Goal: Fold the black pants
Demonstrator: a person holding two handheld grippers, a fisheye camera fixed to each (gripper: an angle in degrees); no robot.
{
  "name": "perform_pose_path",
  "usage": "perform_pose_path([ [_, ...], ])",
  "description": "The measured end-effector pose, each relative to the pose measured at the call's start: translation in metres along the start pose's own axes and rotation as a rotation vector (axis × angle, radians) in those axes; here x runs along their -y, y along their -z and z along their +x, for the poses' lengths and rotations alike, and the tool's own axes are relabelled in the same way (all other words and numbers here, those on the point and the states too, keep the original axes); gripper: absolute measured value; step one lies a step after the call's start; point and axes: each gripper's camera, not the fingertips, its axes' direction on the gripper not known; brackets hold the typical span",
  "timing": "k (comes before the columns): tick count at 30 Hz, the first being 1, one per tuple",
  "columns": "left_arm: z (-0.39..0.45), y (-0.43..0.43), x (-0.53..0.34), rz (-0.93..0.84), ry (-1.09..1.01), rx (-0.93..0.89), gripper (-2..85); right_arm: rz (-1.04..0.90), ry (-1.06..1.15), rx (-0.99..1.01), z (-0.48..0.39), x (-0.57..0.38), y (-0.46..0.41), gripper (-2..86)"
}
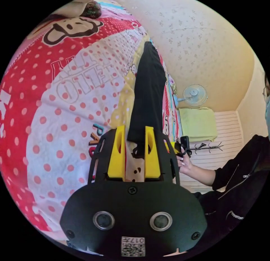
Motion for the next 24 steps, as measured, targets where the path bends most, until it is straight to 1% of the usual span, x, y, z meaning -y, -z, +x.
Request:
perform_pose_path([
  [2, 0.002, -0.009, 0.011, -0.048, -0.024, 0.004, 9.1, 0.083, -0.026, 0.040, 0.010, -0.012, -0.010, 8.3],
  [4, 0.007, -0.015, 0.014, -0.064, -0.049, 0.026, 8.8, 0.163, -0.039, 0.144, 0.013, -0.007, -0.025, 7.9],
  [5, 0.011, -0.018, 0.015, -0.067, -0.052, 0.038, 8.7, 0.170, -0.040, 0.138, 0.011, -0.005, -0.028, 7.7],
  [7, 0.017, -0.023, 0.017, -0.072, -0.045, 0.063, 8.7, 0.136, -0.091, -0.006, 0.007, 0.011, -0.041, 5.4],
  [8, 0.021, -0.026, 0.019, -0.080, -0.036, 0.083, 8.4, 0.131, -0.109, -0.031, 0.006, 0.014, -0.042, 4.8],
  [11, 0.035, -0.032, 0.024, -0.124, 0.008, 0.166, 5.4, 0.099, -0.166, -0.020, 0.002, 0.030, -0.041, 3.2],
  [13, 0.050, -0.030, 0.028, -0.152, 0.040, 0.202, 3.8, 0.075, -0.169, 0.027, -0.013, 0.039, -0.024, 2.6],
  [15, 0.074, -0.020, 0.028, -0.139, 0.029, 0.253, 3.0, 0.086, -0.157, 0.034, -0.035, 0.044, -0.003, 2.3],
  [17, 0.111, -0.011, 0.022, -0.114, -0.064, 0.226, 2.2, 0.098, -0.108, -0.010, -0.063, 0.047, 0.017, 2.1],
  [19, 0.126, -0.011, 0.013, -0.088, -0.082, 0.200, 1.9, 0.086, -0.021, -0.197, -0.093, 0.049, 0.028, 1.9],
  [20, 0.127, -0.017, 0.008, -0.089, -0.082, 0.196, 1.8, 0.076, -0.015, -0.246, -0.094, 0.049, 0.028, 1.9],
  [21, 0.126, -0.024, 0.006, -0.098, -0.086, 0.206, 1.8, 0.052, -0.015, -0.308, -0.086, 0.049, 0.022, 1.9],
  [23, 0.106, -0.056, -0.004, -0.157, -0.073, 0.282, 1.8, 0.011, -0.063, -0.337, -0.057, 0.050, 0.009, 1.9],
  [24, 0.100, -0.063, -0.006, -0.162, -0.070, 0.290, 1.9, 0.011, -0.099, -0.356, -0.032, 0.048, 0.000, 2.0],
])
